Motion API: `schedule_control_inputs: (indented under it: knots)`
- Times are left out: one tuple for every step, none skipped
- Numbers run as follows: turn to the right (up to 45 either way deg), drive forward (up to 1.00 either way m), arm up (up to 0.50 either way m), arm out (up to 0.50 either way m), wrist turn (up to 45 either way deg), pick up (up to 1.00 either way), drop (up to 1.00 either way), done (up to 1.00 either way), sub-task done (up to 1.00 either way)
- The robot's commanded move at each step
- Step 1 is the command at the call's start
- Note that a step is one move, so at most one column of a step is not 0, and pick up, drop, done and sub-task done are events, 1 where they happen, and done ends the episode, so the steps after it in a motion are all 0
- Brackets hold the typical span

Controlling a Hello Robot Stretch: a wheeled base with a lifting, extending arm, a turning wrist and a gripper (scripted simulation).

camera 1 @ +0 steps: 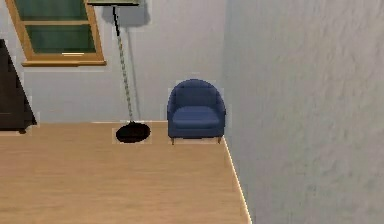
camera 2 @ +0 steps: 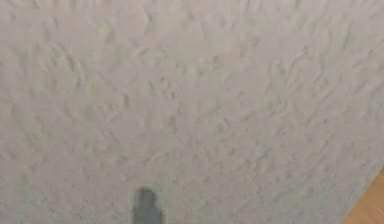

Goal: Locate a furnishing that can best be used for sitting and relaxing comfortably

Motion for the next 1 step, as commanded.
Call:
schedule_control_inputs:
  knots:
    - [-3.0,0.00,0.00,0.00,0.0,0.00,0.00,0.00,0.00]
